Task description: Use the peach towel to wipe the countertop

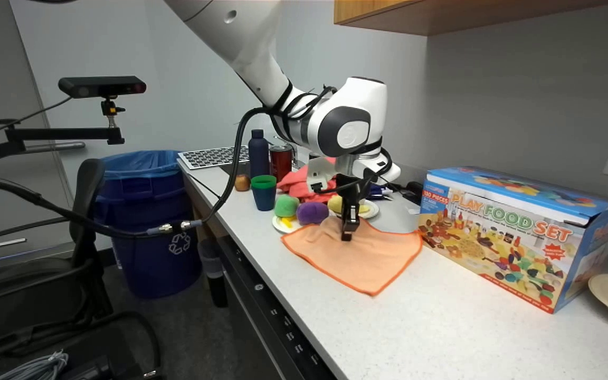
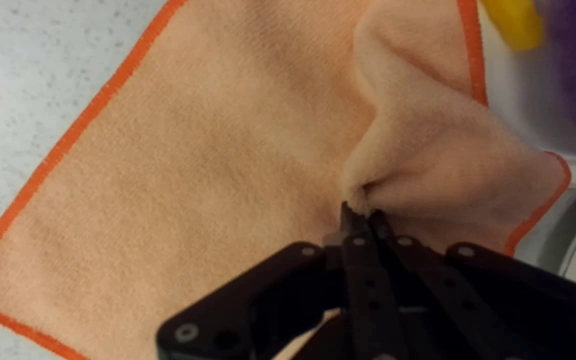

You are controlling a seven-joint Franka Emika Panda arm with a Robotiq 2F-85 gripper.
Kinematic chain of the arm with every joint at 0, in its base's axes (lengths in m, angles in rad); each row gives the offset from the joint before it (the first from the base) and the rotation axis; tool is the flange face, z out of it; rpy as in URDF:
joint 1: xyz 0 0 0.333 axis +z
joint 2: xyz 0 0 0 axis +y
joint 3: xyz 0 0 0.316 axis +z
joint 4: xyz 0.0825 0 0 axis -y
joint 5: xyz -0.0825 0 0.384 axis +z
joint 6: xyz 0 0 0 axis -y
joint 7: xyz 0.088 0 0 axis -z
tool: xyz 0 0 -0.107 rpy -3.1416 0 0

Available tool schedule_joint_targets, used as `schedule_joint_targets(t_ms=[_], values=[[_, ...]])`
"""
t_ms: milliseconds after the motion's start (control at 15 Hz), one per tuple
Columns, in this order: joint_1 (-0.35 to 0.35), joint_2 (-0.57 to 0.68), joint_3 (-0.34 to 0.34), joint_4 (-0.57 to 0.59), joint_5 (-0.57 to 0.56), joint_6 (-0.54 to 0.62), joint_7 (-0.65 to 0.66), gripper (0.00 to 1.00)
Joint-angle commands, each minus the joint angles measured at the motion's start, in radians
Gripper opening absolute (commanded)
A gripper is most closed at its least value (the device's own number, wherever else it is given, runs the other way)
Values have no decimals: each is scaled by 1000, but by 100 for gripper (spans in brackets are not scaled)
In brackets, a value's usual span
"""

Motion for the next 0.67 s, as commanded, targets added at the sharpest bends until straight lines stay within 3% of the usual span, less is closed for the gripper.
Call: schedule_joint_targets(t_ms=[0,600], values=[[11,2,-16,12,21,-13,-42,1],[-100,21,-179,-2,27,-10,5,1]])
